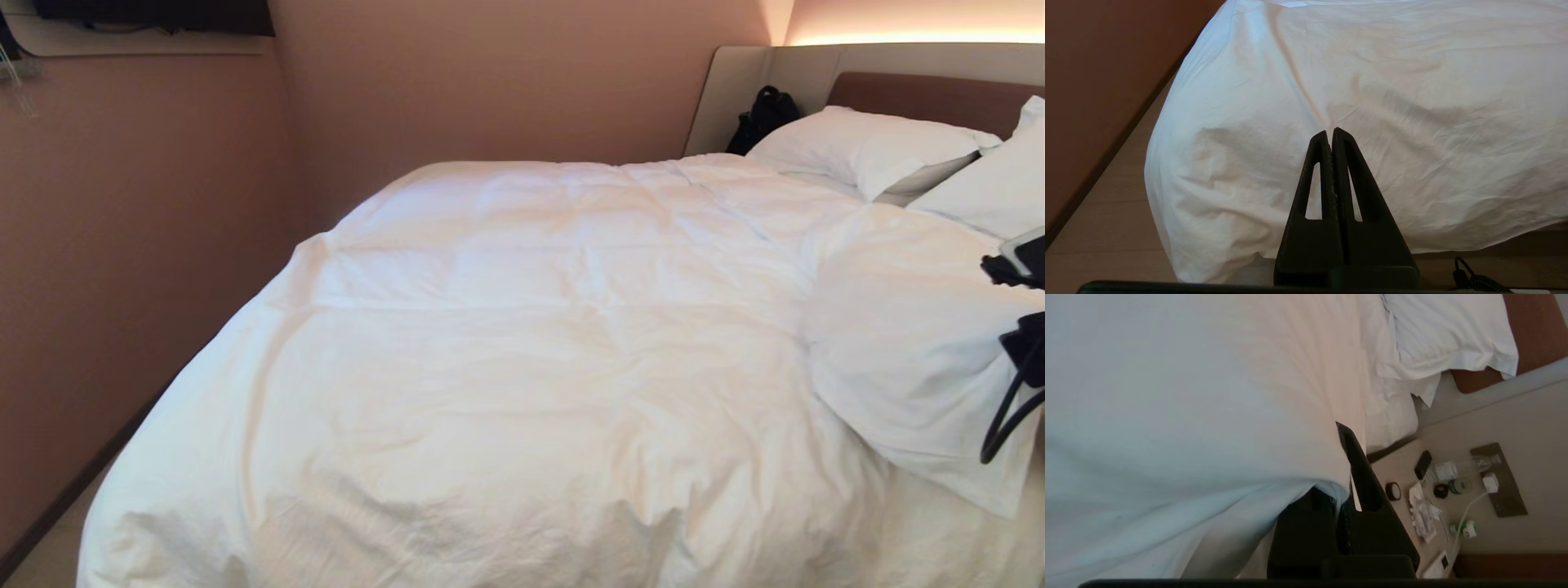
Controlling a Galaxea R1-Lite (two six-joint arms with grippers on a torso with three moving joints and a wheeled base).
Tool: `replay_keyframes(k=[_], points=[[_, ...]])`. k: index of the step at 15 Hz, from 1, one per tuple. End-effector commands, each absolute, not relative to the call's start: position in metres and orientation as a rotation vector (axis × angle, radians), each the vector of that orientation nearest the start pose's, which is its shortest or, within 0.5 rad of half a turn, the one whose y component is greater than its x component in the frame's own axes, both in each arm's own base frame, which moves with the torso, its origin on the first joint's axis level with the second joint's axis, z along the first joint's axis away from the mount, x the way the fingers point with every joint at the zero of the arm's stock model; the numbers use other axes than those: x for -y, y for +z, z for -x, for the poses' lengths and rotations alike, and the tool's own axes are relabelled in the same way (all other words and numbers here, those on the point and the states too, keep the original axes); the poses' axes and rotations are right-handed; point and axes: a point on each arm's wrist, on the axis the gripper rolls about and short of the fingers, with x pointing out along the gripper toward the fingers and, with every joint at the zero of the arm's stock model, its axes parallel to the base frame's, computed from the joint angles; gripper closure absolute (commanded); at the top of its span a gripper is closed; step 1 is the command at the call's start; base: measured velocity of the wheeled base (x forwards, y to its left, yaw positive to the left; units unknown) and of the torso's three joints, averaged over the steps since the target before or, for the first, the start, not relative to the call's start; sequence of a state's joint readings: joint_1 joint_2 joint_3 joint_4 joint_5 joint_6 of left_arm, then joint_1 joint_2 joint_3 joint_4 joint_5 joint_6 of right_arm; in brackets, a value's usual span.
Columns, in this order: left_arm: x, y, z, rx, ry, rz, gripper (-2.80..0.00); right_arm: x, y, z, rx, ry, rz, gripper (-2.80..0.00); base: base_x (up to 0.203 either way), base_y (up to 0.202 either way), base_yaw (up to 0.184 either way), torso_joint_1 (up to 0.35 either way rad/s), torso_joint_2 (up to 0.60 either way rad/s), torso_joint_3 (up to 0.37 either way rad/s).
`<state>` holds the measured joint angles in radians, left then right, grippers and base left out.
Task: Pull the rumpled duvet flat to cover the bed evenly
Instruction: Flatten the corners of the folded blanket
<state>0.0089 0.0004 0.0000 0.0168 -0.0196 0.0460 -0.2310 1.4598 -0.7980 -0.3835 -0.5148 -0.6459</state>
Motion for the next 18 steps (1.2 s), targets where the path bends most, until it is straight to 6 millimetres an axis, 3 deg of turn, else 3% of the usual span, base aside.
replay_keyframes(k=[1, 12, 18], points=[[0.001, 0.074, 0.023, -0.017, -0.011, -0.046, 0.0, 0.077, 0.225, -0.214, -0.62, -0.602, 0.658, 0.0, 0.0, 0.0, 0.0, 0.0, 0.0, 0.0], [0.001, 0.074, 0.023, -0.017, -0.011, -0.046, 0.0, 0.131, 0.219, -0.187, -0.667, -0.542, 0.559, 0.0, 0.0, 0.0, 0.0, 0.0, 0.0, 0.0], [0.001, 0.074, 0.023, -0.017, -0.011, -0.046, 0.0, 0.183, 0.19, -0.176, -0.73, -0.491, 0.409, 0.0, 0.0, 0.0, 0.0, 0.0, 0.0, 0.0]])
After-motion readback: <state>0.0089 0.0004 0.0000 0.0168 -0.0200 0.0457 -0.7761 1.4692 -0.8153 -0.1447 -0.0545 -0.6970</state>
